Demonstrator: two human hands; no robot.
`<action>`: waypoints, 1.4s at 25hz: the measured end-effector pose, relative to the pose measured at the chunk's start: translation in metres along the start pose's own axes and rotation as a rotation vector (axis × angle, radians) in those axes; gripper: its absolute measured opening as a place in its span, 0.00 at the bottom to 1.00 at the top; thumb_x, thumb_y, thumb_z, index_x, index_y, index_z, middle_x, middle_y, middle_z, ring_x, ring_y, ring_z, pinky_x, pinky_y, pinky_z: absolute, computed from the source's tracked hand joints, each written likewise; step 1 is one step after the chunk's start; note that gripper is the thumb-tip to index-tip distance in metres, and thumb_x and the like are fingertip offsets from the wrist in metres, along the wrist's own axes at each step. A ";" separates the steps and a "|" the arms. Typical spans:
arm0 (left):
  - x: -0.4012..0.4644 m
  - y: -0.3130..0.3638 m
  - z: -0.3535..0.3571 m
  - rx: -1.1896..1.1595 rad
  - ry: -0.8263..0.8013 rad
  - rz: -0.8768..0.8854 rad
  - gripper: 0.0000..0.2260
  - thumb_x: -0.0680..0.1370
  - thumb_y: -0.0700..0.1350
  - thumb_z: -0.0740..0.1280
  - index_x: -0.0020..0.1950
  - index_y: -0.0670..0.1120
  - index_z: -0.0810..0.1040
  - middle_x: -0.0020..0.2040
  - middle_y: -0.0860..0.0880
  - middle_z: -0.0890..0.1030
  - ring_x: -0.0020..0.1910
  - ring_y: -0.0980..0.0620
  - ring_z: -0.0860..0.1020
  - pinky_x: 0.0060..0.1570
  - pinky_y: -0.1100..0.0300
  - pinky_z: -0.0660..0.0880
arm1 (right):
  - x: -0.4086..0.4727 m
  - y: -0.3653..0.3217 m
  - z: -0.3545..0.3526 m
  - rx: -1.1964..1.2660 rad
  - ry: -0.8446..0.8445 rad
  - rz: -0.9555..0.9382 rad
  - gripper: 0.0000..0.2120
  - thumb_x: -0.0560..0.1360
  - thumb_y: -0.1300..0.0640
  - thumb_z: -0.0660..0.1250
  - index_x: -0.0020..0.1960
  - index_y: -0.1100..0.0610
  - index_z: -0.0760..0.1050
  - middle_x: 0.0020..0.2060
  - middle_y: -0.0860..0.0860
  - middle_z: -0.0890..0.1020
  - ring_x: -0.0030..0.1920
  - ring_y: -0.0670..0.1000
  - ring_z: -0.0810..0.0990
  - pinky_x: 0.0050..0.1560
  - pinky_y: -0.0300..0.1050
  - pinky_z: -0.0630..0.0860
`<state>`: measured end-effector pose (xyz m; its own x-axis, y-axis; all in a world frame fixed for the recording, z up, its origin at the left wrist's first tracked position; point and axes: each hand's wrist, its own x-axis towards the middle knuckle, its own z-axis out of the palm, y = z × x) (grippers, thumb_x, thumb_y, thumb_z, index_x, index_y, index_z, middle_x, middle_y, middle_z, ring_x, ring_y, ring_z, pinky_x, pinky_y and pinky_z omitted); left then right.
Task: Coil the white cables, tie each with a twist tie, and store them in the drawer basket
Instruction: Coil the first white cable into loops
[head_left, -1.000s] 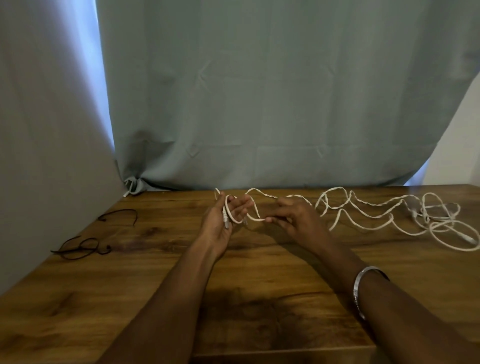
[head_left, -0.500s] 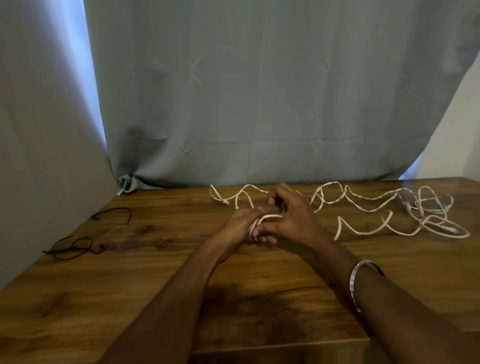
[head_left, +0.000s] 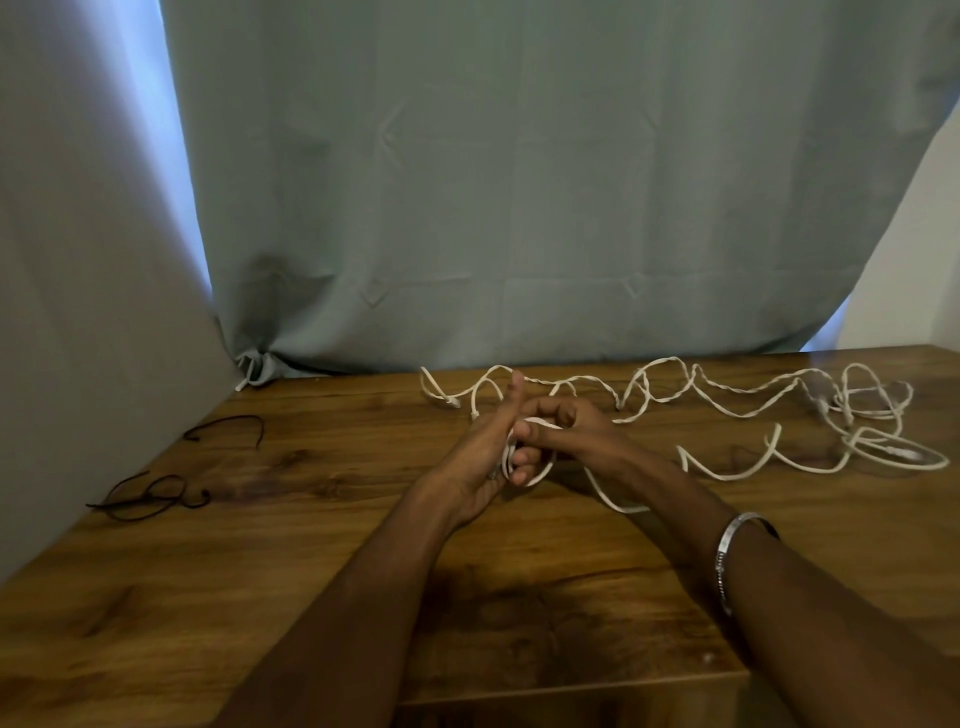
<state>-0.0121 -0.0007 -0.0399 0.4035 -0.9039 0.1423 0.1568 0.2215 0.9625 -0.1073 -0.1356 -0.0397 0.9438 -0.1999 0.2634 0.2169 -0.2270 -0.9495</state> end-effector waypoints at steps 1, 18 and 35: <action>0.001 0.001 -0.003 -0.021 0.019 0.001 0.33 0.77 0.70 0.60 0.58 0.42 0.85 0.26 0.52 0.65 0.22 0.60 0.66 0.22 0.68 0.64 | -0.001 -0.001 0.000 0.015 0.009 -0.005 0.19 0.73 0.53 0.76 0.60 0.62 0.81 0.49 0.62 0.87 0.47 0.56 0.87 0.52 0.50 0.82; 0.013 -0.002 -0.012 -0.094 0.212 0.005 0.15 0.86 0.44 0.59 0.43 0.41 0.77 0.28 0.46 0.74 0.30 0.49 0.76 0.43 0.52 0.75 | 0.012 -0.002 0.005 0.319 0.308 -0.036 0.08 0.81 0.67 0.64 0.60 0.63 0.77 0.32 0.54 0.78 0.27 0.45 0.71 0.31 0.41 0.77; 0.003 0.004 -0.014 -0.088 0.232 0.000 0.15 0.82 0.53 0.67 0.38 0.47 0.73 0.28 0.51 0.67 0.27 0.53 0.71 0.41 0.55 0.79 | 0.001 -0.009 0.009 0.421 0.112 0.038 0.05 0.83 0.63 0.62 0.59 0.61 0.74 0.31 0.53 0.73 0.31 0.50 0.75 0.34 0.41 0.77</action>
<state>0.0020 0.0023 -0.0392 0.5981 -0.7979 0.0754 0.2306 0.2614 0.9373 -0.1061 -0.1248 -0.0321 0.9252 -0.3082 0.2214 0.2868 0.1860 -0.9398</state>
